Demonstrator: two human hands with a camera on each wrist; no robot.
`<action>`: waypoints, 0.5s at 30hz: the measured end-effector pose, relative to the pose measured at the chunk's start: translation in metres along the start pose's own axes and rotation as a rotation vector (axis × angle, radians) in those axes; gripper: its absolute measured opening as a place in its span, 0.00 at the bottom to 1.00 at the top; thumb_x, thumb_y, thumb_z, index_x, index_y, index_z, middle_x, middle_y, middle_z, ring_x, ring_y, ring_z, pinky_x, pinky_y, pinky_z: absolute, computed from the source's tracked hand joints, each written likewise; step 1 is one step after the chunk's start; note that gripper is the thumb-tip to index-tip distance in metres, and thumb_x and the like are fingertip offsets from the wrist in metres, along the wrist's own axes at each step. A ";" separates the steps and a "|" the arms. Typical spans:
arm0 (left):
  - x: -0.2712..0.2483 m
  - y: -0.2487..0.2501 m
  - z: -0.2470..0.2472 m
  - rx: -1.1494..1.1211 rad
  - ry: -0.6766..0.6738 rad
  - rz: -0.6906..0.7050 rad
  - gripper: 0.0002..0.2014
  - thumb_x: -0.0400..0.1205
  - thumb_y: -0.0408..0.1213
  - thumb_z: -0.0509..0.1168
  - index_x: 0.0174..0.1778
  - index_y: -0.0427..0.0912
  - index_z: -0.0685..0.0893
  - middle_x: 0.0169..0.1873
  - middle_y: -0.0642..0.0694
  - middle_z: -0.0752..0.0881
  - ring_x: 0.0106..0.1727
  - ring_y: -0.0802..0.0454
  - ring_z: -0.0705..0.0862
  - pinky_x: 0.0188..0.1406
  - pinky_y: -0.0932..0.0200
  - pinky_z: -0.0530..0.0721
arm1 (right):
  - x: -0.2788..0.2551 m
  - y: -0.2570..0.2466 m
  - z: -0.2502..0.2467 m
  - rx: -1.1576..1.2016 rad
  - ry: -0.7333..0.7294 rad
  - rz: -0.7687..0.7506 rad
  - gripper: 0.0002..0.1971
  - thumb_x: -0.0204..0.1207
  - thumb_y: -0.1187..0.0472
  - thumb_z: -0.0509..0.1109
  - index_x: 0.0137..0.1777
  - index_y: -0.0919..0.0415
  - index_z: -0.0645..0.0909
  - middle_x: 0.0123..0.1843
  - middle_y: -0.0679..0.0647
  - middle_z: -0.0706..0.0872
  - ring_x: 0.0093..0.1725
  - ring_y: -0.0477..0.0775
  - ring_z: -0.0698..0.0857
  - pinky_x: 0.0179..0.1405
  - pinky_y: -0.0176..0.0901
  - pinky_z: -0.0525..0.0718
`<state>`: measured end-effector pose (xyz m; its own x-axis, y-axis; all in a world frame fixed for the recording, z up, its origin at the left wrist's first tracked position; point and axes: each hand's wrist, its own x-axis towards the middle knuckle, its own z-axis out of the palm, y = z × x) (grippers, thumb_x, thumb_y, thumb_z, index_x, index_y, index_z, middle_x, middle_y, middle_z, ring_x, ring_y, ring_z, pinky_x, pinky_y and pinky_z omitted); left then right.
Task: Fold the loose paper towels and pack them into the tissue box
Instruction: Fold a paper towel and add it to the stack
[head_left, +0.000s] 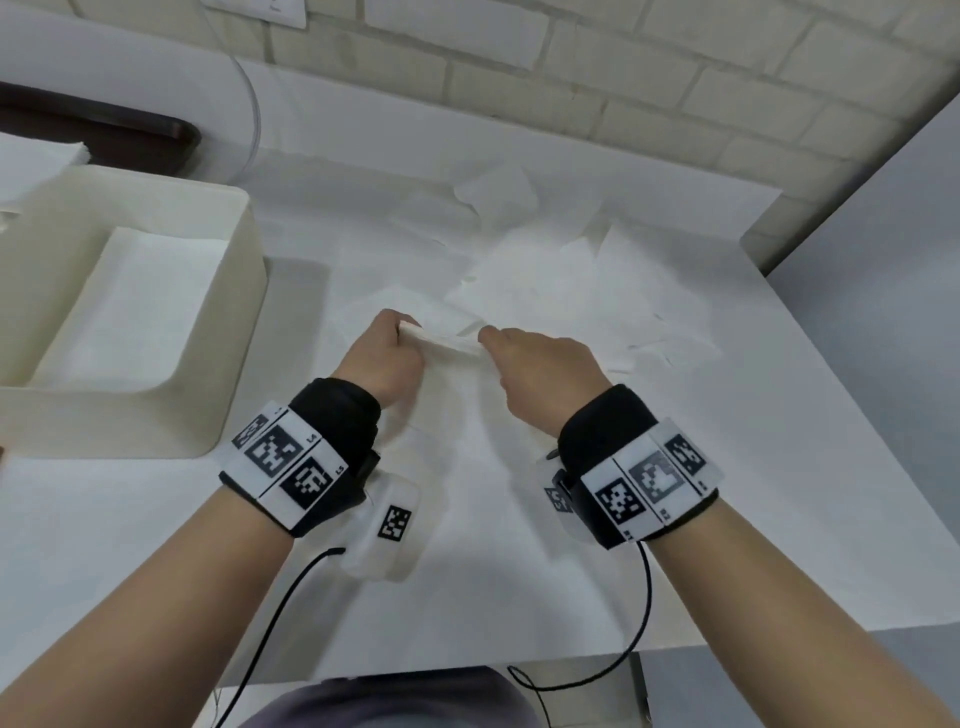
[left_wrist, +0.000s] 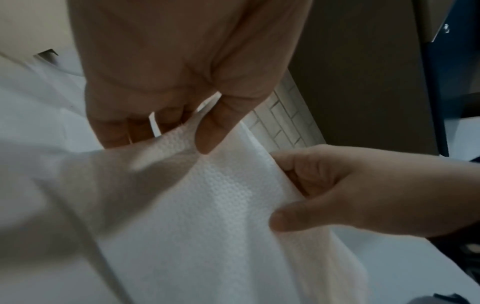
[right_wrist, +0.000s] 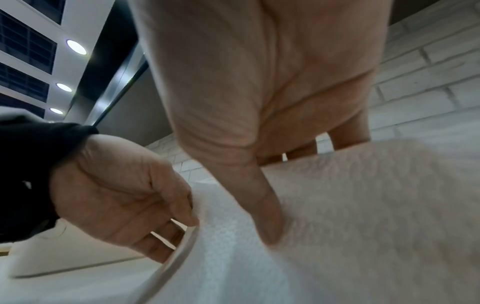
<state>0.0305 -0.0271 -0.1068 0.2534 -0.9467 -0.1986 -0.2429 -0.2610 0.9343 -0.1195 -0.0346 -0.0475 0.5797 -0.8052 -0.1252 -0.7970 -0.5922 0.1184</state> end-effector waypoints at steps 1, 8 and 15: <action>0.000 0.001 0.000 0.007 -0.007 0.000 0.10 0.79 0.24 0.53 0.51 0.43 0.71 0.35 0.51 0.73 0.43 0.49 0.72 0.33 0.61 0.69 | 0.001 0.000 0.001 0.012 0.013 0.001 0.20 0.78 0.73 0.56 0.69 0.60 0.65 0.57 0.55 0.79 0.51 0.58 0.81 0.32 0.42 0.63; -0.003 0.007 -0.004 -0.247 0.133 -0.008 0.32 0.79 0.37 0.68 0.74 0.42 0.58 0.59 0.46 0.71 0.59 0.49 0.75 0.54 0.59 0.73 | 0.002 0.010 -0.010 0.399 0.177 0.106 0.13 0.80 0.67 0.57 0.64 0.60 0.69 0.50 0.51 0.76 0.45 0.57 0.76 0.40 0.45 0.70; -0.009 0.021 -0.001 -0.337 0.017 0.089 0.19 0.80 0.44 0.61 0.65 0.41 0.73 0.58 0.49 0.83 0.60 0.50 0.82 0.64 0.49 0.79 | 0.007 0.001 0.000 1.178 0.276 0.230 0.06 0.82 0.64 0.59 0.57 0.58 0.69 0.45 0.43 0.78 0.46 0.44 0.80 0.46 0.27 0.78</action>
<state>0.0244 -0.0241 -0.0850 0.2611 -0.9591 -0.1094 0.0574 -0.0977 0.9936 -0.1157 -0.0410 -0.0480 0.3079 -0.9514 0.0099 -0.4688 -0.1607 -0.8685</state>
